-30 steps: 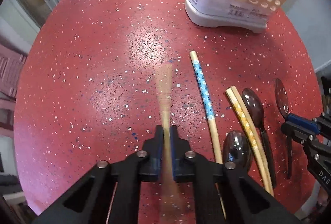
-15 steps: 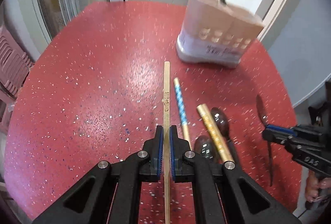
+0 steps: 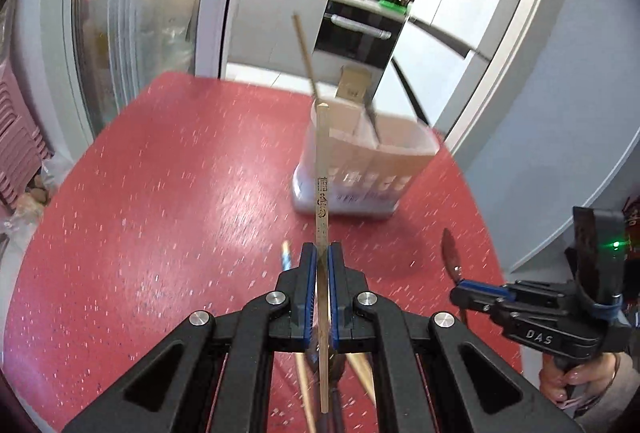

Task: Organize utensils
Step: 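Lower the chopstick into the caddy while the right tool drops its spoon in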

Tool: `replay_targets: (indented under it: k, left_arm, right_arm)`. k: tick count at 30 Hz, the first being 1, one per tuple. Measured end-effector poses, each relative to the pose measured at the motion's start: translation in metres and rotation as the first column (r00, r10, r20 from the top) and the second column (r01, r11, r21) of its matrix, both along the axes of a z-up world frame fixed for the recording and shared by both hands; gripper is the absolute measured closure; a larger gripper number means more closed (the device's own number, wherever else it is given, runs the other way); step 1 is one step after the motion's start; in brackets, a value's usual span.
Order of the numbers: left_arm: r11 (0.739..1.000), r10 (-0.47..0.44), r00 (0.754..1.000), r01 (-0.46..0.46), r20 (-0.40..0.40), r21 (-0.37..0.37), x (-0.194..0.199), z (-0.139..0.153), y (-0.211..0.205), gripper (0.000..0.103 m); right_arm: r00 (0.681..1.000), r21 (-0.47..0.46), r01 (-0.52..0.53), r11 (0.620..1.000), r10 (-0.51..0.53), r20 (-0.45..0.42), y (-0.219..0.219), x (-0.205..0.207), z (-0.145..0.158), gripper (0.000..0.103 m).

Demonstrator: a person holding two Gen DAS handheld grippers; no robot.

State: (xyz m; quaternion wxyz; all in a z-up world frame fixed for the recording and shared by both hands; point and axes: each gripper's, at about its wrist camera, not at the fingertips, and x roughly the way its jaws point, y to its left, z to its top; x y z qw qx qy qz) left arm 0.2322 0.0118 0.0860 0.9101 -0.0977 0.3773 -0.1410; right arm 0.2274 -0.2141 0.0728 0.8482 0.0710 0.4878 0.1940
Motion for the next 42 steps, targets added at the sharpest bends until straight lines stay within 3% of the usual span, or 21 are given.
replay_targets:
  k: [10,21,32,42]
  left_arm:
    - [0.999,-0.006,0.994,0.012,0.110,-0.053,0.018,0.060,-0.009,0.069]
    - [0.997,0.006,0.981,0.008,0.196,-0.072,0.083,0.110,-0.024,0.069]
    - [0.995,0.059,0.974,-0.038,0.218,-0.096,0.145,0.115,-0.030,0.069]
    - [0.994,0.071,0.968,-0.049,0.242,-0.095,0.172,0.089,-0.037,0.069]
  right_arm:
    - [0.995,0.025,0.025,0.999,-0.027,0.100,-0.006,0.031,0.054,0.090]
    - [0.986,0.020,0.048,0.999,-0.050,0.162,-0.005,0.087,0.083,0.090]
    - [0.969,0.046,0.080,0.996,-0.089,0.232,-0.002,0.153,0.100,0.090]
    - [0.934,0.033,0.062,0.998,-0.070,0.351,0.020,0.191,0.086,0.090]
